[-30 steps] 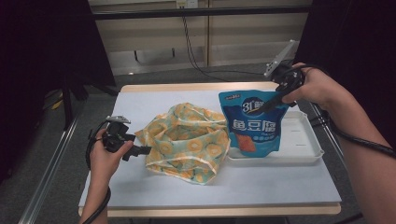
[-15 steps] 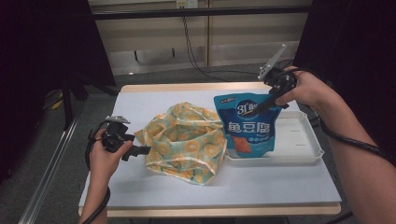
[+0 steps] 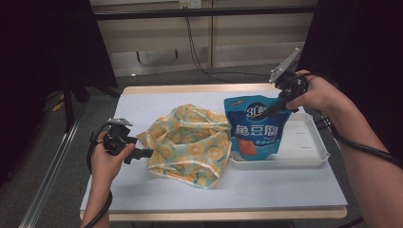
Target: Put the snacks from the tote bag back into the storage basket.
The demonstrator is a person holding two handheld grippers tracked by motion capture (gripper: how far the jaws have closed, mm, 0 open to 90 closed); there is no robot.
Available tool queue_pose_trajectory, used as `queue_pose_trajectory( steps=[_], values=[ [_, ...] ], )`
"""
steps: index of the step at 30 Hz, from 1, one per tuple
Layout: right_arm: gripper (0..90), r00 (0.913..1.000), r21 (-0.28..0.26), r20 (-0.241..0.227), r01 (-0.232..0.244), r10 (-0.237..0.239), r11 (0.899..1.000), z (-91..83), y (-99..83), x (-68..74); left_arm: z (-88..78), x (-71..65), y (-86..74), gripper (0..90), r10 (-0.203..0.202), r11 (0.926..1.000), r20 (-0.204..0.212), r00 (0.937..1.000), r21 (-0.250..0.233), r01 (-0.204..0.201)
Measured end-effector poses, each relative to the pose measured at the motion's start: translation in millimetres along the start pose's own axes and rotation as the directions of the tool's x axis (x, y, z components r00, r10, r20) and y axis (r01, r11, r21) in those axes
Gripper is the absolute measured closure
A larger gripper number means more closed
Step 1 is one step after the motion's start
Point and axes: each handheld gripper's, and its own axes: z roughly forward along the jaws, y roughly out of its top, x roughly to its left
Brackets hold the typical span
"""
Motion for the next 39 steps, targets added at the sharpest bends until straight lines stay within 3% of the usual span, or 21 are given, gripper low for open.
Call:
queue_pose_trajectory(
  steps=[11, 15, 23, 28, 30, 36, 39],
  values=[
    [84.3, 0.999, 0.017, 0.034, -0.03, 0.029, 0.999, -2.7, -7.8, -0.6, -1.3, -0.3, 0.1, 3.8, 0.009, 1.0, 0.0, 1.0, -0.001, -0.009],
    [80.0, 0.997, 0.007, 0.043, -0.064, 0.064, 0.998, -5.4, -11.4, -2.2, 0.1, -0.1, 0.0, 3.8, 0.001, 1.0, 0.004, 1.0, -0.002, -0.001],
    [66.9, 0.9968, 0.009, 0.056, -0.058, 0.058, 0.998, -6.3, -11.5, -3.8, 2.2, 3.1, -2.7, 3.8, -0.001, 1.0, 0.011, 0.9999, 0.007, 0.001],
    [54.4, 0.9941, 0.01, 0.078, -0.076, 0.075, 0.997, -5.5, -14.2, -5.9, 4.1, 4.0, -1.1, 3.8, -0.003, 1.0, 0.01, 0.9999, 0.007, 0.003],
    [48.5, 0.9917, 0.008, 0.077, -0.103, 0.103, 0.995, -6.4, -16.1, -5.5, 5.0, 3.7, -0.6, 3.8, -0.004, 1.0, 0.011, 0.9999, 0.006, 0.004],
    [34.0, 0.9863, -0.045, 0.115, -0.113, 0.118, 0.993, -13.6, -23.4, -1.3, 4.9, 2.0, -1.5, 3.8, 0.0, 1.0, 0.007, 1.0, 0.009, 0.0],
    [31.9, 0.9826, -0.054, 0.12, -0.136, 0.142, 0.989, -16.1, -28.7, 0.2, 4.0, 0.6, -0.7, 3.8, 0.003, 1.0, 0.011, 0.9999, 0.009, -0.003]
  ],
)
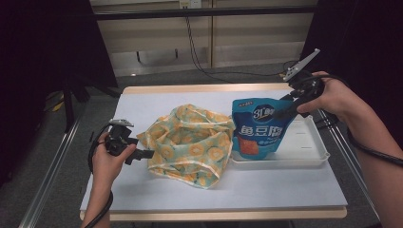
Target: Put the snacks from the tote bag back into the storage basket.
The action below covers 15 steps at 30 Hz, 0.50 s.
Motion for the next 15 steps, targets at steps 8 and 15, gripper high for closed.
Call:
queue_pose_trajectory(
  steps=[8, 15],
  values=[
    [26.1, 0.9998, -0.014, 0.014, -0.012, 0.012, 1.0, 1.4, -14.2, -0.3, -1.0, -0.3, 0.5, 3.8, -0.002, 1.0, -0.002, 1.0, -0.01, 0.002],
    [21.8, 0.999, -0.016, 0.024, -0.036, 0.037, 0.999, -0.1, -25.3, 1.3, -2.9, 0.4, -0.2, 3.8, -0.01, 0.9999, -0.007, 0.9999, -0.01, 0.01]
  ],
)
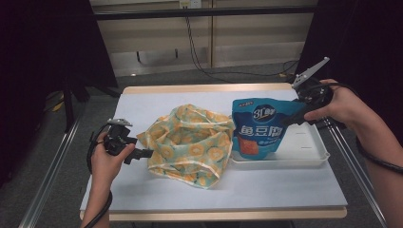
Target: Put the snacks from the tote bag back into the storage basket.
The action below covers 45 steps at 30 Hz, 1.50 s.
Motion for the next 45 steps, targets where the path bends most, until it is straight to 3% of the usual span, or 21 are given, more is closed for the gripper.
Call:
queue_pose_trajectory(
  steps=[4, 7, 10, 15, 23, 27, 37, 45],
  values=[
    [19.1, 1.0, 0.005, -0.002, -0.009, 0.009, 1.0, 0.7, -7.1, 1.4, -0.6, 0.0, 0.0, 3.8, 0.005, 1.0, -0.001, 1.0, 0.004, -0.005],
    [17.7, 0.9988, 0.013, 0.006, -0.049, 0.049, 0.999, 1.2, -12.3, 1.8, -0.4, -0.1, 0.0, 3.8, 0.003, 1.0, 0.0, 1.0, 0.004, -0.003],
    [16.4, 0.9993, 0.02, 0.01, -0.036, 0.035, 0.999, 1.4, -16.3, 3.3, 0.1, -0.6, 0.1, 3.8, 0.002, 1.0, -0.003, 1.0, 0.0, -0.002],
    [12.7, 0.998, 0.023, 0.035, -0.053, 0.052, 0.998, 0.9, -22.7, 6.8, -0.9, 0.1, 0.0, 3.8, 0.002, 1.0, 0.001, 1.0, 0.003, -0.002],
    [11.5, 0.9975, -0.018, 0.037, -0.06, 0.06, 0.998, 3.9, -35.1, 11.6, -0.8, 0.1, 0.2, 3.8, 0.005, 1.0, -0.002, 1.0, 0.007, -0.005],
    [11.2, 0.9949, -0.02, 0.037, -0.093, 0.094, 0.995, 5.9, -43.9, 11.4, -0.3, 0.0, 0.0, 3.8, 0.0, 1.0, -0.001, 1.0, 0.004, 0.0],
    [10.7, 0.9934, -0.029, 0.055, -0.099, 0.1, 0.995, 17.4, -63.8, 12.5, 1.5, -0.1, -0.2, 3.8, -0.003, 1.0, -0.008, 1.0, 0.007, 0.003],
    [11.0, 0.9932, -0.047, 0.033, -0.11, 0.112, 0.993, 27.0, -79.4, 11.0, 2.3, 1.5, -1.2, 3.8, -0.009, 0.9999, -0.011, 0.9999, 0.009, 0.009]
  ],
)
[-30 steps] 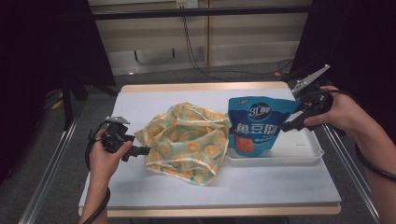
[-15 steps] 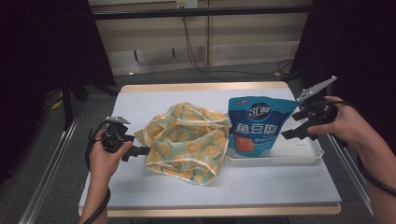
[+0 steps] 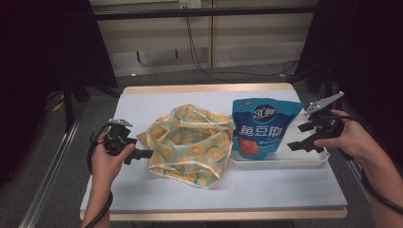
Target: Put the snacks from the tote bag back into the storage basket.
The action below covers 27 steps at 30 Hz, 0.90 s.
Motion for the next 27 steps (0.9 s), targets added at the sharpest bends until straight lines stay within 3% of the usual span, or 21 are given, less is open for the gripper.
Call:
queue_pose_trajectory(
  steps=[18, 20, 27],
  values=[
    [10.4, 0.9998, -0.025, -0.01, 0.018, -0.018, 1.0, 20.5, -25.7, 3.1, 4.4, 0.0, -0.2, 3.7, 0.001, 0.9998, 0.002, 1.0, 0.018, -0.001],
    [10.4, 0.9999, -0.026, -0.012, 0.003, -0.003, 1.0, 24.0, -29.0, 4.5, 4.4, 0.1, -0.3, 3.6, 0.0, 0.9999, 0.005, 1.0, 0.017, 0.0],
    [10.5, 0.9996, -0.035, -0.019, 0.019, -0.019, 0.999, 32.4, -37.2, 8.0, 3.0, -0.5, -1.5, 3.3, -0.009, 1.0, 0.003, 1.0, 0.003, 0.009]
  ],
)
